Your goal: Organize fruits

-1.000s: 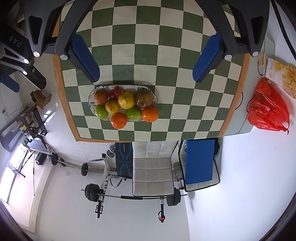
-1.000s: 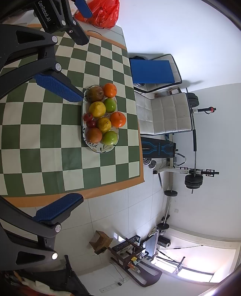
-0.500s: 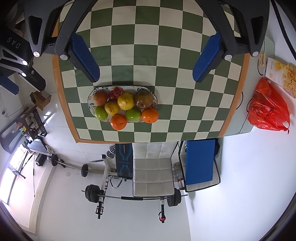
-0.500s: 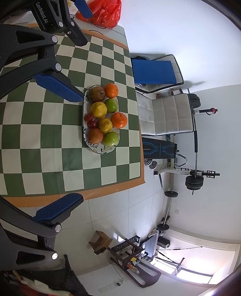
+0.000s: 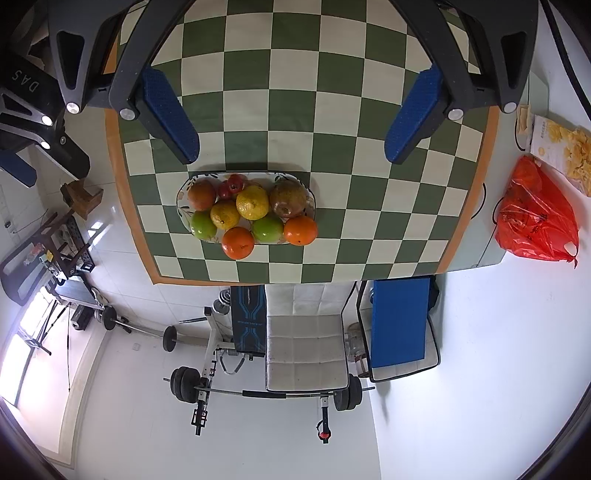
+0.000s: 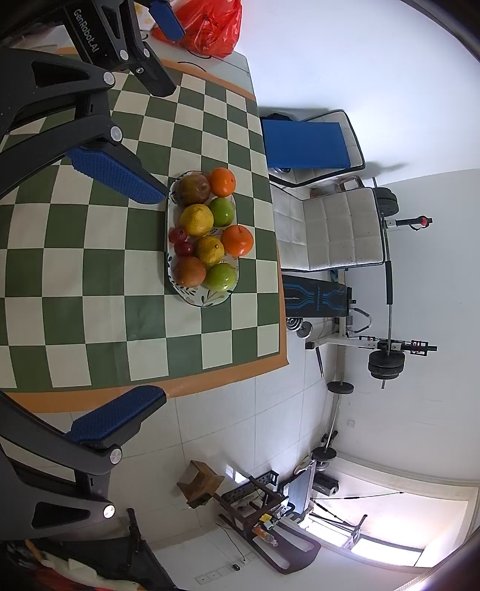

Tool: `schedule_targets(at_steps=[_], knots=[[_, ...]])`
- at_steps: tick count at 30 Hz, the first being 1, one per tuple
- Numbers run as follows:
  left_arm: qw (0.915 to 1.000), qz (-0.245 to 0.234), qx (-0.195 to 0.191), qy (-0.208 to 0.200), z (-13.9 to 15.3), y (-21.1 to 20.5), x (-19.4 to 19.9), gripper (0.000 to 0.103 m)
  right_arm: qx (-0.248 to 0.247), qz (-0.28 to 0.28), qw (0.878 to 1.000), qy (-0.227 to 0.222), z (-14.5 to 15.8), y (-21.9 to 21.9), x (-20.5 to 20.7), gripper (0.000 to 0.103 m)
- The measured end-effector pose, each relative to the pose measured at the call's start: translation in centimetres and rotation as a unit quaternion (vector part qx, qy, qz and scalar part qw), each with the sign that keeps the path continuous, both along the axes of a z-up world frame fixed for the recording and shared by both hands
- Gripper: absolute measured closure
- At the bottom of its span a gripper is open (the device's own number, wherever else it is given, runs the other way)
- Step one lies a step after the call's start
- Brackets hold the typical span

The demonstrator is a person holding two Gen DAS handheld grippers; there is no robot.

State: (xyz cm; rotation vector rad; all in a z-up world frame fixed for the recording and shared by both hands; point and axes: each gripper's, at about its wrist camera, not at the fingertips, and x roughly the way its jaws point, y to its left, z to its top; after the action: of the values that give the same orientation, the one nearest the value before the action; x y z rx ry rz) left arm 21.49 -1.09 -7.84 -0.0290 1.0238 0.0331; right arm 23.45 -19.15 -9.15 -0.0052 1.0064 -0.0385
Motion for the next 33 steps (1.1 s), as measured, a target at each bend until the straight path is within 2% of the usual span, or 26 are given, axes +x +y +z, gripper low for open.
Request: schedule_targets(at_steps=[33], knots=[[0.9999, -0.009, -0.004, -0.011, 1.6, -0.5, 0.5, 0.0, -0.005, 0.002, 1.0, -0.016, 2.1, -0.1, -0.7, 0.002]])
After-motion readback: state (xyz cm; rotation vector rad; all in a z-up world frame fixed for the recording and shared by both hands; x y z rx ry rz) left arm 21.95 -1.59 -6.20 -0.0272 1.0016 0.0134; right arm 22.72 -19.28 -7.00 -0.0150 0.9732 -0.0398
